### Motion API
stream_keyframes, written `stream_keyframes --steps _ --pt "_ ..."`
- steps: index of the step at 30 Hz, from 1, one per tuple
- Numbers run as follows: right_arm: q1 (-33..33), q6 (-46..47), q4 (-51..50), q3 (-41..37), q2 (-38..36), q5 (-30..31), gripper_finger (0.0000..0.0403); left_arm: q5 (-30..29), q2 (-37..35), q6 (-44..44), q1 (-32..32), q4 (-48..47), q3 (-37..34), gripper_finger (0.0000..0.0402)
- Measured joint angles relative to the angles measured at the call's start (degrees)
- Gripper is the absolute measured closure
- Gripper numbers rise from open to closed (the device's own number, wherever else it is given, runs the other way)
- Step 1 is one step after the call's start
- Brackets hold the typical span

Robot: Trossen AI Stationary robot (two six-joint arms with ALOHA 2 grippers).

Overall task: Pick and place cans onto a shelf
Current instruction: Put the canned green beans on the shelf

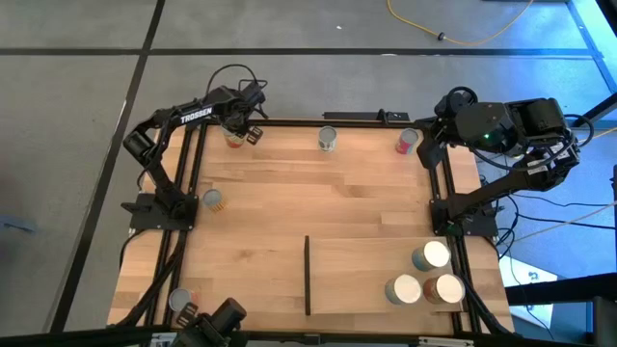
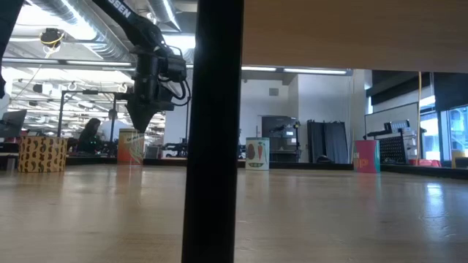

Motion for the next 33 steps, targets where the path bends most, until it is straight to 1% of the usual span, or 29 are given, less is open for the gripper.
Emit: stream_keyframes --steps 3,6,7,11,15,18,21,24,26,28,31,33 --pt "0.0 0.0 0.0 0.0 0.0 0.0 0.0397 -0.1 0.0 2.4 -0.1 0.0 0.0 0.0351" --pt "0.0 0.1 0.0 0.0 0.0 0.0 0.0397 -0.7 0.1 2.9 -0.1 0.1 0.0 0.0388" --pt "0.0 0.1 0.0 0.0 0.0 0.0 0.0397 -0.9 0.1 2.8 -0.1 0.3 0.0 0.0394" --pt "0.0 0.1 0.0 0.0 0.0 0.0 0.0397 -0.8 0.1 4.8 -0.1 0.5 0.6 0.0399" --pt "0.0 0.2 0.0 0.0 0.0 0.0 0.0397 0.3 0.7 6.9 -0.7 -2.2 4.2 0.04" --pt "0.0 0.2 0.0 0.0 0.0 0.0 0.0397 0.6 0.5 8.9 -1.9 -3.9 8.6 0.04" --pt "0.0 0.2 0.0 0.0 0.0 0.0 0.0397 0.4 0.5 10.9 -3.5 -7.5 13.1 0.0401" --pt "0.0 0.2 0.0 0.0 0.0 0.0 0.0397 0.1 0.5 12.1 -6.0 -11.8 19.1 0.0401" --pt "0.0 0.2 0.0 0.0 0.0 0.0 0.0397 0.2 0.5 12.4 -8.5 -15.2 23.5 0.0401" --pt "0.0 0.1 0.0 0.0 0.0 -0.1 0.0397 -0.9 0.4 12.9 -11.8 -16.6 27.6 0.0401" --pt "0.0 0.2 0.0 0.0 0.0 -0.1 0.0397 -3.3 0.4 13.5 -17.6 -19.2 33.9 0.0401" --pt "0.0 0.2 0.0 0.0 0.0 -0.1 0.0397 -3.7 0.4 13.6 -21.6 -20.0 37.7 0.0401"
